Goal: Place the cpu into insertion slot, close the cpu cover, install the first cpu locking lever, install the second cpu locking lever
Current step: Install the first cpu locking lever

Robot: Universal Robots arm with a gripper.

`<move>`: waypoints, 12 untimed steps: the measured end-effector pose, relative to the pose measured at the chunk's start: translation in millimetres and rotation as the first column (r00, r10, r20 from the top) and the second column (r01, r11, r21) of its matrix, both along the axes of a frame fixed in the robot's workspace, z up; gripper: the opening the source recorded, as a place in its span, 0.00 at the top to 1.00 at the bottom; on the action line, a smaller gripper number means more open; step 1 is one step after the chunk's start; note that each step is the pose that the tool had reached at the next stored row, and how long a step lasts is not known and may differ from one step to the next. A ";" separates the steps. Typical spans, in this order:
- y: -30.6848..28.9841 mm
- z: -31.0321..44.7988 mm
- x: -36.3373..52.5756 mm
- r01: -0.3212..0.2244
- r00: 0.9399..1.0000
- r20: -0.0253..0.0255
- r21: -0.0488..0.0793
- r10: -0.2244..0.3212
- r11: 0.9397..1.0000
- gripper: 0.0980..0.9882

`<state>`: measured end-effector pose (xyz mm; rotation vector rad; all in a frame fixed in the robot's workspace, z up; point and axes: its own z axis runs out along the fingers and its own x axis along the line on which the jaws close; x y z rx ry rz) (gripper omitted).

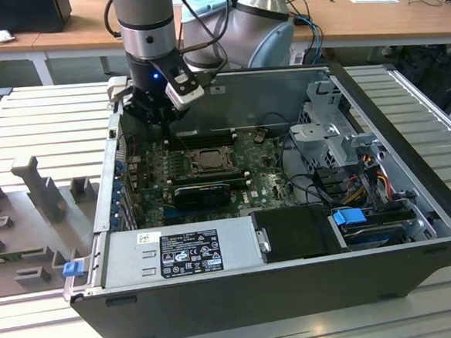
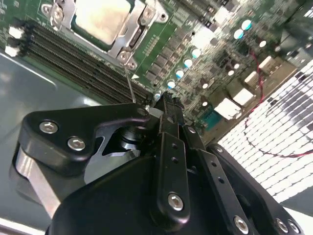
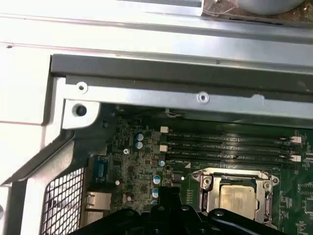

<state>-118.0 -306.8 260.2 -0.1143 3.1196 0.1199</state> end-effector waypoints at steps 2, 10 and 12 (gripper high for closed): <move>5.3 -1.6 0.0 0.000 1.000 0.000 0.000 0.000 1.000 0.99; 15.0 -3.5 3.9 0.000 1.000 0.000 0.000 0.000 1.000 0.99; 15.4 -3.6 7.4 0.000 1.000 0.000 0.000 0.000 1.000 0.99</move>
